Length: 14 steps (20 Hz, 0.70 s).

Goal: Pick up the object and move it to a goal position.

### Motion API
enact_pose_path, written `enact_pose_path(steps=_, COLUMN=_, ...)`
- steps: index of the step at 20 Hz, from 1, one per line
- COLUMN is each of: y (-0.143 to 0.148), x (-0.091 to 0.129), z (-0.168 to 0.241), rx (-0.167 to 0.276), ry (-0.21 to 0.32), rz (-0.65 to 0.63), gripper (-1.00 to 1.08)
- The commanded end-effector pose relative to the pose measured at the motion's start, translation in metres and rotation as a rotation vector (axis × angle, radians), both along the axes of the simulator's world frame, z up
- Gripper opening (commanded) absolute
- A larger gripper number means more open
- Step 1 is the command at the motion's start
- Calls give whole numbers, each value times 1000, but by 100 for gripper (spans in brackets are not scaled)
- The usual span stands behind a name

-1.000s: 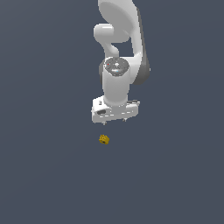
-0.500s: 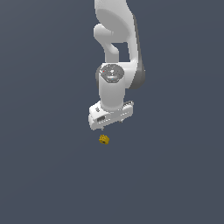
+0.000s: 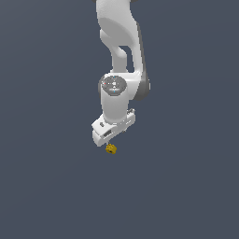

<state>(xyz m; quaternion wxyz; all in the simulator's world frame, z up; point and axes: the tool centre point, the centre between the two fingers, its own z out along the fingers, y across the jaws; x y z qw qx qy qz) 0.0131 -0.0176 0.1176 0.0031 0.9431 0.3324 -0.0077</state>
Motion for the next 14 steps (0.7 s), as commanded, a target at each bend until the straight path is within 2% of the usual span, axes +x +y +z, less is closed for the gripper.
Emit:
enact_pose_path(steps=1, y=-4, x=1, z=-5, rx=1, ry=0, rz=65, gripper=100)
enact_pose_path(steps=14, y=-24, x=8, z=-30, rx=8, ry=-4, rz=391, gripper=100)
